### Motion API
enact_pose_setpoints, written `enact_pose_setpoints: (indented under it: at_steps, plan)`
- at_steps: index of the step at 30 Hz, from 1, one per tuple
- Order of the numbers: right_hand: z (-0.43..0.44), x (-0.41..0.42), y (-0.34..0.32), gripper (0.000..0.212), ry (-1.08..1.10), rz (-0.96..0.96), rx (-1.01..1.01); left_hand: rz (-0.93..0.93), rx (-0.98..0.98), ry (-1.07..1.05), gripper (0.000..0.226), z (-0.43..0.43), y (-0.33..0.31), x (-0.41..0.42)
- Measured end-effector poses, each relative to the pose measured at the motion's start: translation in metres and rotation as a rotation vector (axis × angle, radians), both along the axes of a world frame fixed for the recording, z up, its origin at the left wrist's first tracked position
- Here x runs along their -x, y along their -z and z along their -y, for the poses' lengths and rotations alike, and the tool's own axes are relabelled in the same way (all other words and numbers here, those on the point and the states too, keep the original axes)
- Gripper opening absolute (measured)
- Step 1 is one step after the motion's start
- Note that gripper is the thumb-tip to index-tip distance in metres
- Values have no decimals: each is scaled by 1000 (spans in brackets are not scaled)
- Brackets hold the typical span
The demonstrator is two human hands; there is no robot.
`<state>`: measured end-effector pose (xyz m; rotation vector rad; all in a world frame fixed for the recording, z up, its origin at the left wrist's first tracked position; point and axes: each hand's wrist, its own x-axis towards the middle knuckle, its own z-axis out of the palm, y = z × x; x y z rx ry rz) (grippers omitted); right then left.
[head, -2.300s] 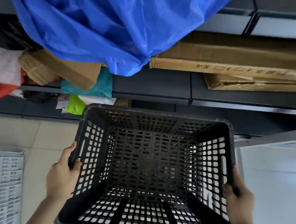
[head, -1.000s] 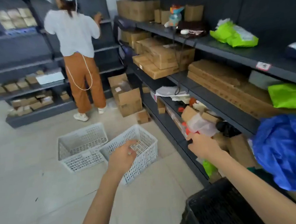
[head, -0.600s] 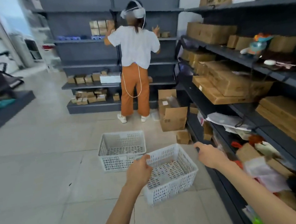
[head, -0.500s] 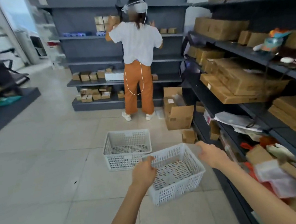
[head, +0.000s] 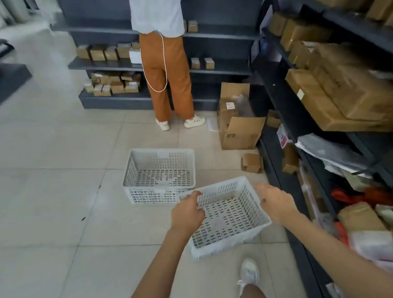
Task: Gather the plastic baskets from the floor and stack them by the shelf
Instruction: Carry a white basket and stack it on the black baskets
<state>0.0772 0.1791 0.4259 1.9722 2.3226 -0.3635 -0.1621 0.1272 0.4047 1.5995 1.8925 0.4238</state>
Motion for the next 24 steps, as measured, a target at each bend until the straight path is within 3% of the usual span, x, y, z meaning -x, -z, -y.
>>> enact_pose_setpoints:
  at_steps: [4,8,15,24]
  plan:
    - [-77,-5,46,39,-71,-36,-7,19,88,-106,49,-64,42,-14]
    - [-131,-16,108,50,-72,-100,168,42,197,-180,48,-122,83,-51]
    - [-184,-43,216,45,-117,-76,379,28,345,-430,49,-191,165,-78]
    - [-250,-125,374,46,-7,-21,445,-42,430,-520,49,-224,354,-88]
